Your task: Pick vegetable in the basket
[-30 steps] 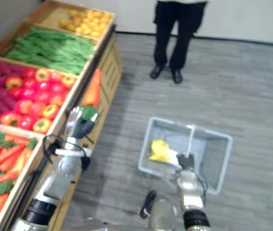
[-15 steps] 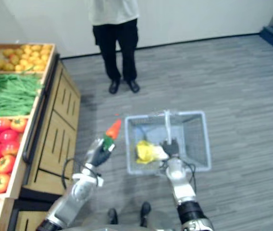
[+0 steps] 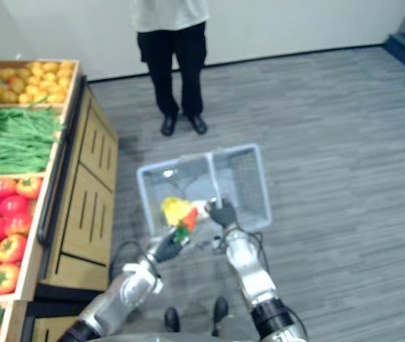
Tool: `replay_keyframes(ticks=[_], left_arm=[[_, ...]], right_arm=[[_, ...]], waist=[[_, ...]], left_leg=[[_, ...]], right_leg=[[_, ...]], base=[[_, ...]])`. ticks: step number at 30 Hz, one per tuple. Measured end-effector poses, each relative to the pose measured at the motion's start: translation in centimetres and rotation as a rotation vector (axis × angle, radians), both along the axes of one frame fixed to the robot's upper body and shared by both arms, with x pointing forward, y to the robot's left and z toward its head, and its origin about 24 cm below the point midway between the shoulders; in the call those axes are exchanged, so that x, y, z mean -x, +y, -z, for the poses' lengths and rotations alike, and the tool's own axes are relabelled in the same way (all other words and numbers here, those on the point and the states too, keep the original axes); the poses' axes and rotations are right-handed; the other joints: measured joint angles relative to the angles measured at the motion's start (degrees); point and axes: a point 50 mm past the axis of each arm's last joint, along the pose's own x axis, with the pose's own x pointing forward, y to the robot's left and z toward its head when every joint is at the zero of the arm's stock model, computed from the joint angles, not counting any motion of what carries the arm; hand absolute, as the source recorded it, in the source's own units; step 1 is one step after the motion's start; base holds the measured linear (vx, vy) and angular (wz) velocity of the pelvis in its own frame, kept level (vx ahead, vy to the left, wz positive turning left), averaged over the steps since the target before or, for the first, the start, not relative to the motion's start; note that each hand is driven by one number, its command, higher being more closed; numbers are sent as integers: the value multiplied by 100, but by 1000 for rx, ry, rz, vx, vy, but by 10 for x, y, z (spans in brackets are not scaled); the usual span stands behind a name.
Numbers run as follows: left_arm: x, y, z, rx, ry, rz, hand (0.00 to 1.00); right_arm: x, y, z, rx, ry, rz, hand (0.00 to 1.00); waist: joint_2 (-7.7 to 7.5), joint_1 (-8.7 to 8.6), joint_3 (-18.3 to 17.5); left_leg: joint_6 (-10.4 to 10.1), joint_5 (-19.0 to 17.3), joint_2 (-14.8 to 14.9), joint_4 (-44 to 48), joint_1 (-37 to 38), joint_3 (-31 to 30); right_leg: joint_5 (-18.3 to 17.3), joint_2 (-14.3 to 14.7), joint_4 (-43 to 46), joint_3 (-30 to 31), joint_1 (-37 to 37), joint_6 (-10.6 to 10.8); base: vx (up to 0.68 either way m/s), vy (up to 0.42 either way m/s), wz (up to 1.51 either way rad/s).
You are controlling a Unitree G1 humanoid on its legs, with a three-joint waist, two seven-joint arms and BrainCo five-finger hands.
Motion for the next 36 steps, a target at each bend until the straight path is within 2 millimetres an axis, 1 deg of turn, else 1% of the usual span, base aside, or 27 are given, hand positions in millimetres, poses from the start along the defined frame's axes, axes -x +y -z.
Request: replay_keyframes(ticks=[2, 3, 6, 10, 12, 13, 14, 19, 20, 24, 25, 27, 29, 30, 31, 32, 33, 34, 35, 36], left_arm=[[-3, -7, 2, -19, 6, 40, 100], [-6, -9, 2, -26, 5, 50, 0], [-14, -12, 2, -67, -8, 64, 0], [-18, -8, 6, -107, 5, 50, 0], [-20, -4, 7, -112, 8, 34, 0], [-21, -1, 7, -116, 9, 20, 0], [-22, 0, 7, -114, 8, 13, 0], [-30, 20, 2, -107, -11, -72, 0], [-30, 19, 0, -101, -18, -73, 0], [-26, 26, -6, -55, -36, -120, 0], [-23, 34, -9, -29, -43, -167, 0], [-19, 47, -18, 31, -65, -245, 0], [-15, 73, -32, 140, -115, -399, 0], [-15, 79, -34, 167, -122, -437, 0], [-14, 92, -36, 239, -124, -528, 0], [-13, 98, -36, 266, -123, -575, 0], [-10, 110, -33, 316, -112, -660, 0], [-7, 120, -24, 362, -72, -736, 0], [-5, 124, -18, 376, -45, -771, 0], [0, 133, -2, 407, 30, -849, 0]], right_arm=[[2, 3, 1, 2, 5, -20, 100], [3, 5, 2, 1, 9, -32, 100], [8, 12, 6, -8, 30, -86, 100], [16, 8, 8, -21, 43, -108, 100], [17, 7, 9, -26, 47, -102, 100], [17, 5, 10, -28, 50, -90, 100], [18, 3, 11, -30, 54, -77, 100], [26, -35, 26, -26, 115, 100, 100], [27, -37, 27, -24, 122, 114, 100], [34, -63, 41, -29, 181, 273, 100], [39, -81, 48, -24, 207, 367, 100], [47, -100, 54, -21, 236, 461, 100], [65, -128, 66, -20, 296, 635, 100], [71, -135, 70, -18, 314, 676, 100], [81, -147, 76, -2, 350, 755, 100], [85, -152, 79, 11, 365, 783, 100], [93, -162, 83, 25, 396, 838, 100], [101, -169, 89, 32, 434, 882, 100], [104, -171, 92, 37, 453, 897, 100], [111, -175, 98, 41, 495, 920, 100]], waist=[[-7, -9, 1], [-14, -8, -1], [-52, -28, -11], [-76, -58, -16], [-94, -106, -14], [-97, -156, -13], [-97, -160, -13], [-96, -180, -13], [-96, -188, -13], [-94, -193, -15], [-82, -193, -22], [-71, -198, -28], [-58, -199, -36], [-52, -198, -40], [-34, -183, -53], [-24, -172, -59], [4, -166, -76], [31, -162, -108], [44, -162, -127], [61, -171, -140]], left_leg=[[13, 53, -22, -70, -7, 1], [12, 68, -26, -89, -14, 2], [16, 115, -33, -153, -12, 4], [16, 115, -37, -162, 8, 55], [17, 114, -37, -167, 28, 128], [16, 112, -40, -178, 35, 146], [16, 113, -43, -195, 49, 149], [34, 127, -58, -252, 151, 158], [35, 129, -58, -254, 153, 152], [27, 175, -67, -365, 195, 127], [23, 190, -72, -403, 218, 121], [23, 209, -80, -438, 227, 105], [23, 213, -91, -446, 235, 11], [23, 213, -94, -446, 241, -18], [23, 213, -97, -447, 246, -24], [23, 213, -103, -447, 245, -24], [25, 214, -114, -447, 244, -29], [26, 215, -126, -447, 256, -38], [26, 215, -131, -447, 266, -45], [26, 215, -143, -461, 328, -53]], right_leg=[[37, -11, -31, 6, -25, 10], [45, -13, -31, 7, -42, 10], [56, -13, -31, 9, -70, 14], [64, -8, -31, 76, -80, 22], [76, -6, -31, 141, -87, 39], [104, -9, -47, 152, -87, 44], [112, -10, -52, 155, -83, 57], [137, -21, -119, 152, 17, 95], [137, -21, -124, 143, 23, 96], [137, -21, -159, 104, 40, 97], [136, -21, -172, 96, 52, 97], [136, -23, -195, 69, 63, 97], [133, -29, -221, -10, 114, 100], [132, -33, -233, -32, 141, 102], [131, -38, -235, -43, 151, 103], [131, -44, -238, -43, 151, 103], [131, -55, -238, -54, 155, 104], [125, -68, -237, -79, 172, 113], [124, -74, -237, -89, 185, 114], [113, -84, -238, -100, 243, 129]], base=[[-15, 16, -1], [0, 0, 0], [0, 0, 0], [18, 19, -6], [16, 29, -16], [6, 29, -10], [5, 29, -9], [-3, 16, 0], [-5, 10, 6], [5, 3, 3], [0, 0, 0], [37, 13, 5], [47, 16, 17], [38, 19, 19], [24, 19, 10], [19, 27, 5], [10, 36, 4], [6, 36, 6], [3, 31, 6], [-12, 31, 3]])
